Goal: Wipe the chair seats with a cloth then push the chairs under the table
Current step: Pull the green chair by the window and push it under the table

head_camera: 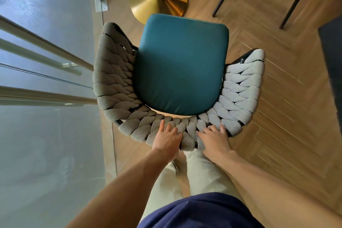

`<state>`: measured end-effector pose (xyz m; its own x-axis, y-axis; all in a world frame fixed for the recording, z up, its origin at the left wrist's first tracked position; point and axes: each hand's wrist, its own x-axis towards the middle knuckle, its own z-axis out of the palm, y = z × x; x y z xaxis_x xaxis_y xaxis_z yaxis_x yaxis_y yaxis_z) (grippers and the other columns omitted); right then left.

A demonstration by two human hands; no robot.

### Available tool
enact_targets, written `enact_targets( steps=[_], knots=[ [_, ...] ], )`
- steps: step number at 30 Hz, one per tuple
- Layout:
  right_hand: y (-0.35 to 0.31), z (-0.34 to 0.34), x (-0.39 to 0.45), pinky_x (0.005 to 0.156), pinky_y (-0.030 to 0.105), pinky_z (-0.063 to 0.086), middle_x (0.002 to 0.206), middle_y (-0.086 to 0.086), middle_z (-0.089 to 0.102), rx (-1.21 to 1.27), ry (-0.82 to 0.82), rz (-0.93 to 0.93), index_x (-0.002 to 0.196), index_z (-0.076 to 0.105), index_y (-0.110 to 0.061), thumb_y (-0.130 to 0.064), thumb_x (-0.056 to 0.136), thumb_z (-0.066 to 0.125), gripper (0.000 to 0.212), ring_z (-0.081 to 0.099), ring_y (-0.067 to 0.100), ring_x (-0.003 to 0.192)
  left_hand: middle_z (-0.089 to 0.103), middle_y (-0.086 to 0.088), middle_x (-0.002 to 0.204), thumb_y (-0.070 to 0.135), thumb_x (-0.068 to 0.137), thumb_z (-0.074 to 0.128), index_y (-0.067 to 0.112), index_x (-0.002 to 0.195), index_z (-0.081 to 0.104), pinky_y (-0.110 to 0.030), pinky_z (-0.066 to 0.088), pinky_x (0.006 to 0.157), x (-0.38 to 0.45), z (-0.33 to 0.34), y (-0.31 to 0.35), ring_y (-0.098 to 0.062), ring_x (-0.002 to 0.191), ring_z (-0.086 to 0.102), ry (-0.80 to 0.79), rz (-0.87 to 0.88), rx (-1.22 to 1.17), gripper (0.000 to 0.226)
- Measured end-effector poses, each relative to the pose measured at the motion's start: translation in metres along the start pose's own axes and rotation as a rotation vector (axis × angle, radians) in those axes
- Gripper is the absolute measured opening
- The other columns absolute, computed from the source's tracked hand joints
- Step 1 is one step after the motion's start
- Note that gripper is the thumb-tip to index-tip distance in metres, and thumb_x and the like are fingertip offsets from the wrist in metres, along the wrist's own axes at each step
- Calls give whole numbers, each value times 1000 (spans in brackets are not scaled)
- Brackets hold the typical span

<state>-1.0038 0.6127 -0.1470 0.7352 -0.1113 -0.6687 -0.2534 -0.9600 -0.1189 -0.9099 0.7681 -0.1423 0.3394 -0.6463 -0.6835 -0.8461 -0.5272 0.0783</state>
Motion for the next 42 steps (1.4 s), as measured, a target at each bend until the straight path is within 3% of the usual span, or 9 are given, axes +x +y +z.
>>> enact_targets(
  steps=[13, 19, 23, 25, 27, 30, 34, 38, 42],
  knots=[
    [60, -49, 34, 117, 50, 11, 135, -3, 48, -68, -15, -53, 134, 50, -32, -33, 82, 66, 54, 40, 21, 130, 38, -12, 147, 28, 90, 52, 18, 148, 29, -56, 0, 119, 52, -50, 17, -37, 145, 16, -38, -122, -102, 63],
    [77, -62, 38, 119, 50, 11, 158, 7, 22, 272, -7, -98, 150, 29, -29, -46, 71, 72, 91, 11, 28, 148, 29, -8, 156, 48, 82, 66, 31, 151, 23, -57, 4, 119, 54, -72, 3, -30, 148, 11, -178, -129, -344, 83],
    [98, -66, 32, 113, 42, 31, 143, 14, 45, 935, 749, 348, 139, 45, -12, -34, 74, 75, 75, 39, 29, 134, 51, -7, 134, 38, 83, 66, 26, 132, 55, -40, 36, 103, 41, -88, -52, -28, 123, 46, 480, -615, -783, 52],
    [108, -63, 37, 107, 43, 38, 143, 12, 44, 1267, 826, 780, 142, 41, -14, -39, 76, 73, 77, 45, 28, 128, 49, -11, 131, 34, 83, 62, 18, 128, 57, -39, 38, 102, 30, -84, -83, -29, 120, 48, 801, -954, -952, 48],
    [110, -59, 45, 94, 37, 46, 139, 10, 48, 1660, 771, 1092, 141, 42, -13, -36, 77, 73, 75, 53, 24, 115, 41, -11, 138, 38, 82, 58, 16, 133, 49, -41, 35, 106, 24, -77, -107, -30, 124, 45, 824, -1259, -1168, 56],
    [100, -54, 55, 98, 38, 48, 129, 4, 55, 1974, 628, 1202, 133, 51, -13, -29, 78, 75, 63, 55, 22, 111, 43, -12, 136, 53, 72, 63, 17, 135, 42, -47, 41, 101, 23, -55, -127, -34, 115, 53, 569, -1522, -1481, 75],
    [93, -50, 57, 90, 42, 52, 124, 3, 58, 2032, 452, 1252, 126, 57, -18, -33, 71, 79, 61, 59, 26, 109, 59, -8, 114, 33, 81, 73, 11, 128, 46, -38, 53, 74, 27, -51, -126, -25, 93, 62, 604, -1461, -2065, 58],
    [93, -52, 59, 90, 41, 48, 133, 5, 56, 2003, 398, 1192, 126, 57, -21, -31, 80, 73, 50, 55, 29, 119, 68, -7, 109, 28, 77, 76, 14, 120, 57, -30, 51, 57, 30, -43, -134, -20, 73, 65, 557, -1473, -2183, 49],
    [90, -53, 57, 95, 42, 44, 136, 2, 52, 1959, 391, 1211, 137, 50, -23, -32, 83, 72, 59, 50, 25, 123, 68, -10, 100, 18, 81, 74, 15, 113, 57, -38, 56, 64, 28, -40, -137, -25, 79, 68, 599, -1438, -2239, 36]
  ],
)
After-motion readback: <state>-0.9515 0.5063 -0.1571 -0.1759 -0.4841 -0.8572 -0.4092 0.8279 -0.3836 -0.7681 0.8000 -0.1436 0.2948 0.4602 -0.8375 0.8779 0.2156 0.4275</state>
